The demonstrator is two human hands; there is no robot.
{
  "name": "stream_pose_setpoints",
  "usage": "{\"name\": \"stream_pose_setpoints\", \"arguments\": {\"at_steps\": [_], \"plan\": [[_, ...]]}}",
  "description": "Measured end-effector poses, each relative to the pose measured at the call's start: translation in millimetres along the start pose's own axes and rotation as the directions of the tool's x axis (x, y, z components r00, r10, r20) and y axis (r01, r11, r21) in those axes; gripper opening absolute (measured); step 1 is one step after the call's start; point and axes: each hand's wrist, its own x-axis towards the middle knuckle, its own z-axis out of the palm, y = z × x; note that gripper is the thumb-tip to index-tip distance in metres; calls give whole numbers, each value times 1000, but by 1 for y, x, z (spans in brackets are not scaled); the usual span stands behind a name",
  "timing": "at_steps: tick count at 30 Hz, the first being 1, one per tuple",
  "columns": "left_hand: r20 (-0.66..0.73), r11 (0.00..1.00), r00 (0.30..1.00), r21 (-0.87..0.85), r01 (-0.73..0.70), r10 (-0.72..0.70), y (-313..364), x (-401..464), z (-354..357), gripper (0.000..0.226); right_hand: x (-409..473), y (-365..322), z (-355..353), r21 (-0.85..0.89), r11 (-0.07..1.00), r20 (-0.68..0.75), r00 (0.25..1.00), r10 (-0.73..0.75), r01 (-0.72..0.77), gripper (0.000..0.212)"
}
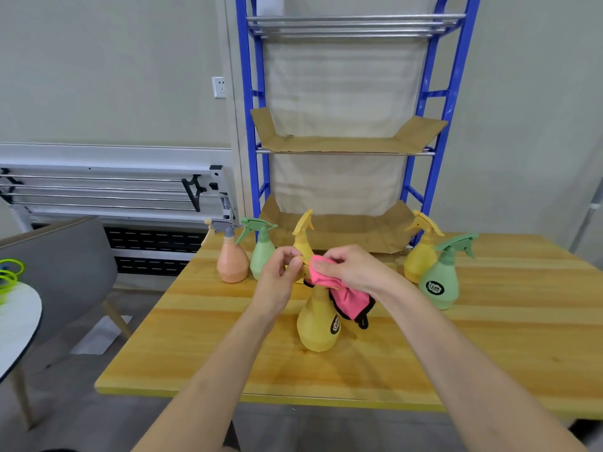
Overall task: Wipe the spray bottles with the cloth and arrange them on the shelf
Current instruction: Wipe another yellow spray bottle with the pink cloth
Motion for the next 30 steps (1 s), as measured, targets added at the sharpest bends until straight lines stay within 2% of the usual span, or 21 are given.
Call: {"name": "stream_pose_setpoints", "arguments": {"at_steps": [8,14,18,20,22,25,27,30], "plan": [[-30,998,1000,-66,7,-9,3,-5,8,10,-24,19,-7,51,996,-16,997,73,-72,24],[-53,1000,999,-24,-9,8,3,-7,6,7,-26,22,-11,-24,997,4,997,75,-75,11],[-87,1000,996,-2,-9,9,3,-10,4,6,-29,23,-15,-106,993,-4,998,59,-59,29],[-102,1000,995,21,-9,11,4,-11,2,6,-29,23,-18,-136,990,-52,998,39,-46,29],[-102,999,995,37,-3,7,3,-12,0,5,-28,24,-21,-151,988,-167,986,-10,-15,10],[-97,999,995,43,-7,11,2,-15,-1,9,-24,17,-17,-169,981,-319,937,-142,92,20],[-107,998,994,65,-13,20,2,-17,-2,11,-21,8,-8,-201,963,-329,913,-241,181,17],[-137,995,990,102,-15,29,6,-18,-2,11,-15,6,7,-240,930,-261,905,-337,277,16]]}}
